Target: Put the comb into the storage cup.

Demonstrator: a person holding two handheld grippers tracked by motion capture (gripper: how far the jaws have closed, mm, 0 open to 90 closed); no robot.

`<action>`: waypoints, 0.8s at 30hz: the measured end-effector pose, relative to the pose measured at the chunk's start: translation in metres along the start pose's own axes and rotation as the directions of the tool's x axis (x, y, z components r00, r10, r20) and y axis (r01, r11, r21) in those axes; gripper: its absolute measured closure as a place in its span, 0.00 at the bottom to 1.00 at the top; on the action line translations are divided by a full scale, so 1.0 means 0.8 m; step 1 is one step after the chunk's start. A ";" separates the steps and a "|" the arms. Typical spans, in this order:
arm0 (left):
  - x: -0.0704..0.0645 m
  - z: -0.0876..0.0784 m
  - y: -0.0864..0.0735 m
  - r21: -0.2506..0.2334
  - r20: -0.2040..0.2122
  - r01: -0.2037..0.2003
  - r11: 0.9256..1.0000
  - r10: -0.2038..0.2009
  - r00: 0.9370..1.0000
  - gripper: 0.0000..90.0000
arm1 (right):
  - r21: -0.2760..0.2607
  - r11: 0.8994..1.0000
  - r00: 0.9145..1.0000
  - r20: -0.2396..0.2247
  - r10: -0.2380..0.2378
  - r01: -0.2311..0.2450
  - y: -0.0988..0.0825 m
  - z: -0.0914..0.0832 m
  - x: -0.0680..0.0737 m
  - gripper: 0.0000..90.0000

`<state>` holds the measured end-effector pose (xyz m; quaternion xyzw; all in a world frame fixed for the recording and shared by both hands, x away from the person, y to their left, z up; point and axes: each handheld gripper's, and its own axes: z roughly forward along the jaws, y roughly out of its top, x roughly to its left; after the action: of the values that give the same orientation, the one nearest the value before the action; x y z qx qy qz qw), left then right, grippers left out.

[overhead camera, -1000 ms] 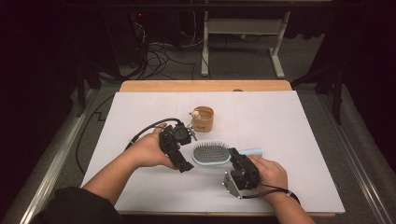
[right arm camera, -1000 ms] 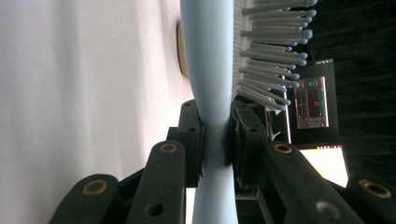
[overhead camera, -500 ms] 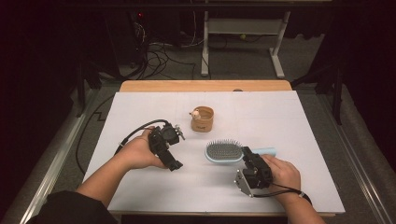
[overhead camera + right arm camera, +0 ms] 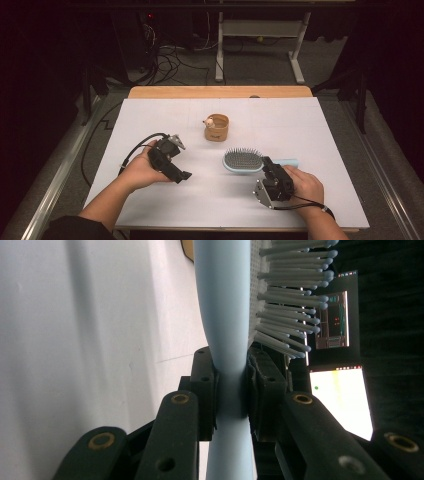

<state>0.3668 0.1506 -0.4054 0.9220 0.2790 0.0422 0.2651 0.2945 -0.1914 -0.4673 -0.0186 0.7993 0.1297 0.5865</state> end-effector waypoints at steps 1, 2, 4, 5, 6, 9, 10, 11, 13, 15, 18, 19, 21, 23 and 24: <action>0.001 0.000 -0.004 -0.030 0.001 0.014 0.999 -0.014 1.000 0.01 | -0.001 1.000 1.000 -0.001 0.011 -0.011 0.000 0.000 0.000 0.86; 0.003 0.000 -0.008 -0.059 -0.006 0.022 0.998 -0.023 1.000 0.01 | -0.002 1.000 1.000 0.000 0.020 -0.020 0.000 0.000 0.000 0.86; 0.005 -0.001 -0.017 -0.123 -0.013 0.047 0.991 -0.049 0.999 0.01 | 0.000 0.999 0.999 -0.003 0.032 -0.032 0.001 0.000 0.000 0.86; 0.006 -0.002 -0.021 -0.163 -0.022 0.055 0.985 -0.060 0.998 0.01 | -0.001 0.999 0.999 -0.003 0.035 -0.035 0.002 0.000 0.000 0.86; 0.007 -0.003 -0.025 -0.194 -0.025 0.060 0.979 -0.066 0.998 0.01 | -0.002 0.999 0.999 -0.004 0.040 -0.040 0.002 0.000 -0.001 0.86; 0.008 -0.005 -0.036 -0.295 -0.031 0.079 0.952 -0.092 0.995 0.01 | -0.005 0.998 0.998 -0.003 0.058 -0.058 0.002 0.000 -0.002 0.86; 0.008 -0.005 -0.039 -0.325 -0.036 0.080 0.942 -0.097 0.995 0.01 | -0.005 0.998 0.998 -0.002 0.066 -0.066 0.002 -0.001 -0.003 0.86; 0.008 -0.006 -0.042 -0.345 -0.047 0.074 0.936 -0.096 0.994 0.01 | -0.004 0.997 0.997 -0.002 0.076 -0.076 0.002 -0.001 -0.003 0.86; 0.008 -0.005 -0.048 -0.387 -0.045 0.079 0.919 -0.105 0.993 0.01 | -0.008 0.995 0.995 0.001 0.097 -0.097 0.001 -0.001 -0.006 0.86; 0.009 -0.004 -0.054 -0.416 -0.036 0.090 0.905 -0.115 0.993 0.01 | -0.005 0.993 0.993 0.003 0.115 -0.115 0.001 -0.003 -0.008 0.86; 0.008 0.000 -0.062 -0.454 -0.037 0.089 0.887 -0.118 0.992 0.01 | -0.017 0.990 0.990 0.005 0.142 -0.142 0.001 -0.004 -0.010 0.86; 0.008 0.002 -0.064 -0.455 -0.033 0.089 0.886 -0.116 0.993 0.01 | -0.017 0.989 0.989 0.003 0.150 -0.150 0.002 -0.005 -0.011 0.86; 0.007 0.005 -0.068 -0.465 -0.039 0.080 0.882 -0.111 0.993 0.02 | -0.024 0.987 0.987 0.002 0.160 -0.160 0.002 -0.005 -0.011 0.86; 0.008 0.007 -0.072 -0.481 -0.024 0.094 0.872 -0.120 0.993 0.02 | -0.024 0.985 0.986 0.000 0.168 -0.168 0.003 -0.005 -0.011 0.86; 0.008 0.008 -0.074 -0.489 -0.030 0.090 0.867 -0.120 0.992 0.02 | -0.022 0.984 0.984 -0.002 0.179 -0.179 0.003 -0.005 -0.011 0.86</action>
<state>0.3444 0.1926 -0.4418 0.8073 0.3170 0.1238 0.4821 0.2930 -0.1913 -0.4572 0.0467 0.7962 0.1905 0.5723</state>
